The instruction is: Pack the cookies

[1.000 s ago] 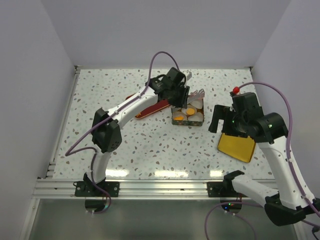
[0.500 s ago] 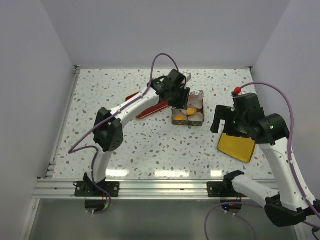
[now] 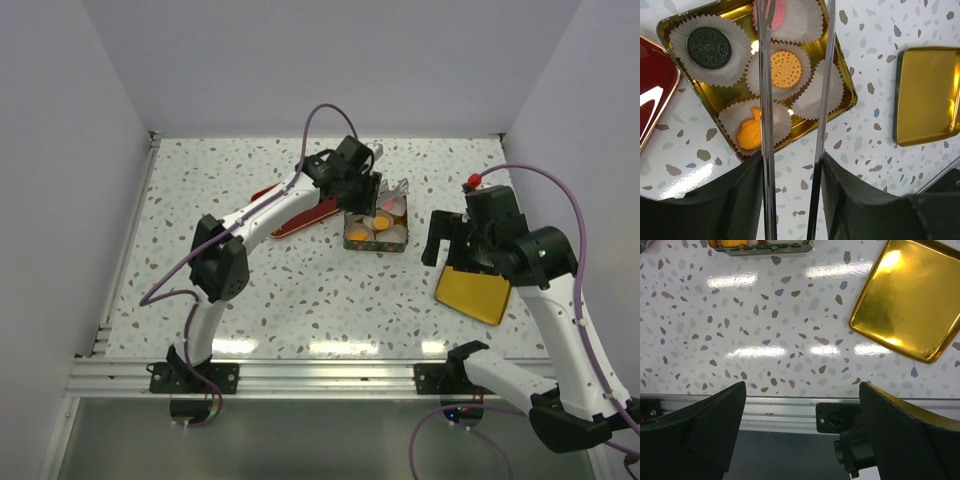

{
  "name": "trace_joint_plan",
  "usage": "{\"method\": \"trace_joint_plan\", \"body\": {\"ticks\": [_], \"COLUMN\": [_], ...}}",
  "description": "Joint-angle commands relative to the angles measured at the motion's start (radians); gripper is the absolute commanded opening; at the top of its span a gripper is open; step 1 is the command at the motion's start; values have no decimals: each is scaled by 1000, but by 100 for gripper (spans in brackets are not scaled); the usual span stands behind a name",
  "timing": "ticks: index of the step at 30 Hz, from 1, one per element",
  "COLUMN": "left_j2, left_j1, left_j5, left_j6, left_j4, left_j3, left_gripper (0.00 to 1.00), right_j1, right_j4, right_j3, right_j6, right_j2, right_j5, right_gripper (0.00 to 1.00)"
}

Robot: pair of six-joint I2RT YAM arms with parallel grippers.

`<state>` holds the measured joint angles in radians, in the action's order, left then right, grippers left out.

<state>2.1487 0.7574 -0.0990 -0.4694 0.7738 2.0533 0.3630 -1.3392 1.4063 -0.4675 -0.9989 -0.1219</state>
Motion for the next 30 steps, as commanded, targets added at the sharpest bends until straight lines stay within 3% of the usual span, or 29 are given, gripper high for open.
{"method": "trace_joint_plan", "body": {"ticks": [1,6,16,30], "left_j2": [-70,-211,-475,-524], "left_j1": [-41,-111,-243,-268], "left_j5": [12,41,287,432], "left_j6": [8,41,117,124], "left_j4": [-7,31,114,202], "left_j3": [54,-37,-461,-605], "left_gripper": [51,51,52,55], "right_j1": [-4,-6,-4,-4], "right_j4": [-43,-23,55,126], "right_j3": [2,-24,-79,-89], "right_j6": [3,-6,4,10], "right_j2": [17,26,-1,-70], "right_j5": [-18,-1,74,119], "right_gripper": [99,99,99,99]}}
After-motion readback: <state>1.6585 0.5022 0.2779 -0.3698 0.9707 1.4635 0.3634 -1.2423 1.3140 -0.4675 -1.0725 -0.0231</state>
